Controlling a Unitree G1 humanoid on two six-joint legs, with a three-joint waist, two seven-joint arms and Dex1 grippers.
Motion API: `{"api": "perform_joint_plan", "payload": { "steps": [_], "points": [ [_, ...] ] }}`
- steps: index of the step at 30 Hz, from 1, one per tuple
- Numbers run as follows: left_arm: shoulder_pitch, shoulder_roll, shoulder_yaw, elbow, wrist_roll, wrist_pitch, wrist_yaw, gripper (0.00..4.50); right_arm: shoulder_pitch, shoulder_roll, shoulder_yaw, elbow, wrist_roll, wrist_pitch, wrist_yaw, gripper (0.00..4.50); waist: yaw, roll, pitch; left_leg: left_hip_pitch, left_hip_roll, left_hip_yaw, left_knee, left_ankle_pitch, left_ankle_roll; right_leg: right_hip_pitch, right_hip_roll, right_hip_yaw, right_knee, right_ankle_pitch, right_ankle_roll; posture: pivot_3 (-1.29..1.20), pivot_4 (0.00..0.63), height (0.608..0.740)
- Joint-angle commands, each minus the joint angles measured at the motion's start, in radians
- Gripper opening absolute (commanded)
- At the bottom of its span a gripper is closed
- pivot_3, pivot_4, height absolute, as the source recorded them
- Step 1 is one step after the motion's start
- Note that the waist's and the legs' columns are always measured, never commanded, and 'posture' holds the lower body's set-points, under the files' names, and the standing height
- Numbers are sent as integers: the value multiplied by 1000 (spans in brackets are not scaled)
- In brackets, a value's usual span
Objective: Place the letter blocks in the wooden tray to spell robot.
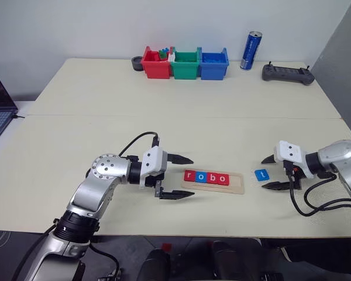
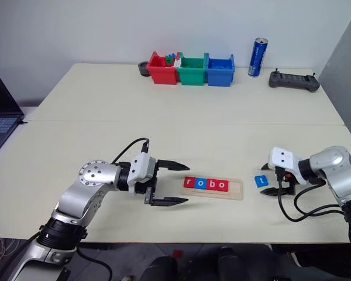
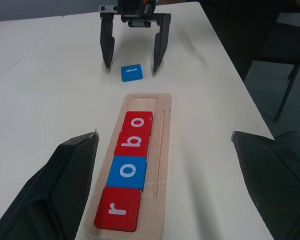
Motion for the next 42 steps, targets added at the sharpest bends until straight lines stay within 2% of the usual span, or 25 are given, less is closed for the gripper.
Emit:
{"api": "perform_joint_plan", "payload": {
  "steps": [1,3,6,13,19,26,30,36,42],
  "points": [
    [-6,4,11,-21,-8,-9,1,4500,-21,4,-11,20,-18,-45,23,4467,0,0,0,0,0,0,0,0,0,0,0,0,0,0,0,0,150,740],
    [-5,3,11,-23,-8,-10,3,4500,-19,16,-12,28,-25,-69,19,4467,0,0,0,0,0,0,0,0,0,0,0,0,0,0,0,0,150,740],
    [-4,0,10,-27,-9,-12,6,4500,-19,34,-13,45,-38,-93,7,3860,-1,0,0,0,0,0,0,0,0,0,0,0,0,0,0,0,150,740],
    [2,-1,16,-40,-22,-9,4,4500,-20,42,-20,64,-43,-115,7,1473,-1,0,0,0,0,0,1,0,0,0,0,0,1,0,0,0,150,740],
    [-2,-4,29,-53,-42,-5,7,4500,-25,30,-43,-12,-4,-48,19,1462,-1,0,0,0,0,0,3,0,0,0,0,0,2,0,0,0,150,740],
    [5,-2,86,-100,-118,50,38,4500,35,62,-103,-321,140,249,-28,1462,3,0,0,-1,0,-2,4,0,0,0,0,-1,2,0,0,0,150,740],
    [17,6,97,-148,-138,76,57,4500,98,64,-93,-434,140,299,-63,1462,8,0,0,-3,0,-4,5,0,0,1,0,-3,1,0,0,0,150,740],
    [38,22,93,-160,-124,78,55,4500,104,109,-58,-416,80,295,-140,1462,6,0,0,-3,0,-3,9,0,0,1,0,-3,2,0,0,0,150,740],
    [48,29,88,-124,-86,36,51,4500,81,134,-33,-379,51,277,-154,1462,6,0,0,-3,0,-3,10,0,0,1,0,-3,3,0,0,0,150,740]
  ]
}}
